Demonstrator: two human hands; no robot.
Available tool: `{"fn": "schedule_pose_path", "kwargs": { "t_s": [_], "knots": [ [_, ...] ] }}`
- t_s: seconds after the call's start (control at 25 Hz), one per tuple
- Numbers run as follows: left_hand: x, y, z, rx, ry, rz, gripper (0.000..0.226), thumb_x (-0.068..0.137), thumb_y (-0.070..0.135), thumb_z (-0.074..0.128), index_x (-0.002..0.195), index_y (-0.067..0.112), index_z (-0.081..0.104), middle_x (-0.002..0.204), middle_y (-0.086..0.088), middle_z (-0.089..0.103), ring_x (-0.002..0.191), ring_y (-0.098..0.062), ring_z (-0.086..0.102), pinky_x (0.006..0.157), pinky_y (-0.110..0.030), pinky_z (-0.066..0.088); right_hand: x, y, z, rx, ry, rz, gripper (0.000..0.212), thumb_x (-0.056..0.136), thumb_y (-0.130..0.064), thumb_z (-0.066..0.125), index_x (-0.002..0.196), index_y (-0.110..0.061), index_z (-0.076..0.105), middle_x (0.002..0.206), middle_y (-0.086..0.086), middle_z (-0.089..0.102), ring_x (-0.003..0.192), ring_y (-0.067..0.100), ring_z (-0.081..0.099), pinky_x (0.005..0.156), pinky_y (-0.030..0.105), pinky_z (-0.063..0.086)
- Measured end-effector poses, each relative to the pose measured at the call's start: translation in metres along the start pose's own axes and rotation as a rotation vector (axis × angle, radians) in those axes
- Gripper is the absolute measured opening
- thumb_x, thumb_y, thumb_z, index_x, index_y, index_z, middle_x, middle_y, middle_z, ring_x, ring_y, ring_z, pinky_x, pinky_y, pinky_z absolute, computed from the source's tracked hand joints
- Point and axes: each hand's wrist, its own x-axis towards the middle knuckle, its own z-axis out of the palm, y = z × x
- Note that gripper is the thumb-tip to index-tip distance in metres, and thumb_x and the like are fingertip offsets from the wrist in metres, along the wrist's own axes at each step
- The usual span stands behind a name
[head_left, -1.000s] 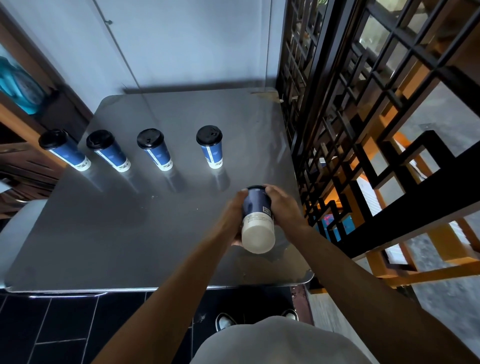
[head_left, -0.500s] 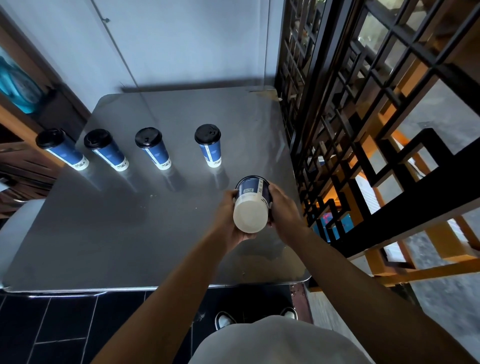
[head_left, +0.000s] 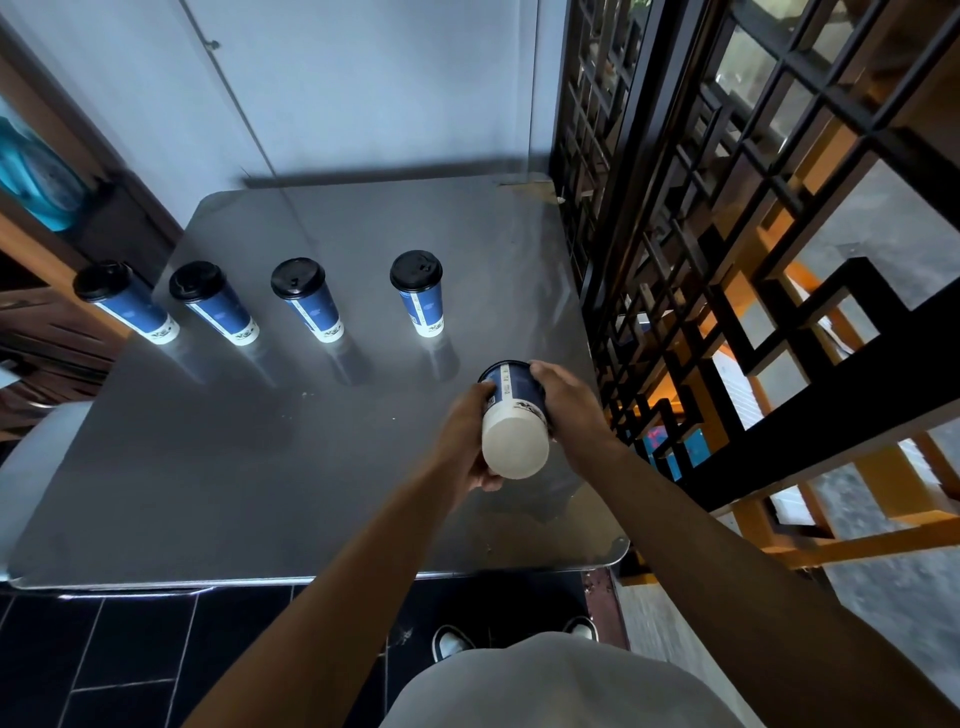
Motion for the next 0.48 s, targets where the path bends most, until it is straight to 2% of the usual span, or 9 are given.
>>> {"fn": "schedule_pose_path", "kwargs": {
  "t_s": [0.08, 0.16, 0.36, 0.48],
  "knots": [
    [-0.0026, 0.0042, 0.001, -0.029, 0.045, -0.005, 0.042, 0.095, 0.056, 0.042, 0.079, 0.021, 0.062, 0.054, -0.002, 0.063, 0.04, -0.016, 0.052, 0.048, -0.017, 0.034, 0.0012, 0.003, 0.0006, 0.009, -0.023, 0.041, 0.023, 0.092, -0.048, 0.051, 0.09, -0.032, 0.067, 0.098, 0.005, 0.071, 0.077, 0.024, 0.064, 0.056, 0.026, 0.048],
    [-0.0007, 0.0064, 0.0016, -0.061, 0.064, 0.01, 0.044, 0.095, 0.054, 0.042, 0.072, 0.021, 0.059, 0.05, -0.001, 0.059, 0.041, -0.016, 0.045, 0.047, -0.016, 0.03, 0.0017, 0.0071, 0.0025, 0.034, -0.044, 0.092, 0.029, 0.092, -0.05, 0.052, 0.095, -0.026, 0.068, 0.089, 0.008, 0.068, 0.074, 0.025, 0.061, 0.054, 0.025, 0.046],
    [0.0035, 0.0039, 0.0022, -0.073, 0.072, -0.01, 0.045, 0.095, 0.055, 0.042, 0.079, 0.016, 0.06, 0.065, -0.007, 0.056, 0.05, -0.02, 0.042, 0.046, -0.016, 0.03, -0.0006, 0.0074, 0.006, 0.066, -0.056, 0.107, 0.036, 0.095, -0.046, 0.05, 0.108, -0.018, 0.069, 0.09, 0.012, 0.071, 0.076, 0.028, 0.065, 0.057, 0.028, 0.049],
    [0.0054, 0.004, 0.0016, -0.095, 0.066, -0.029, 0.045, 0.095, 0.055, 0.043, 0.081, 0.016, 0.059, 0.068, -0.008, 0.056, 0.052, -0.02, 0.042, 0.048, -0.017, 0.028, -0.0021, 0.0052, 0.0057, 0.073, -0.048, 0.103, 0.031, 0.097, -0.043, 0.05, 0.101, -0.018, 0.068, 0.088, 0.013, 0.07, 0.074, 0.029, 0.064, 0.056, 0.028, 0.048]
  ]
}}
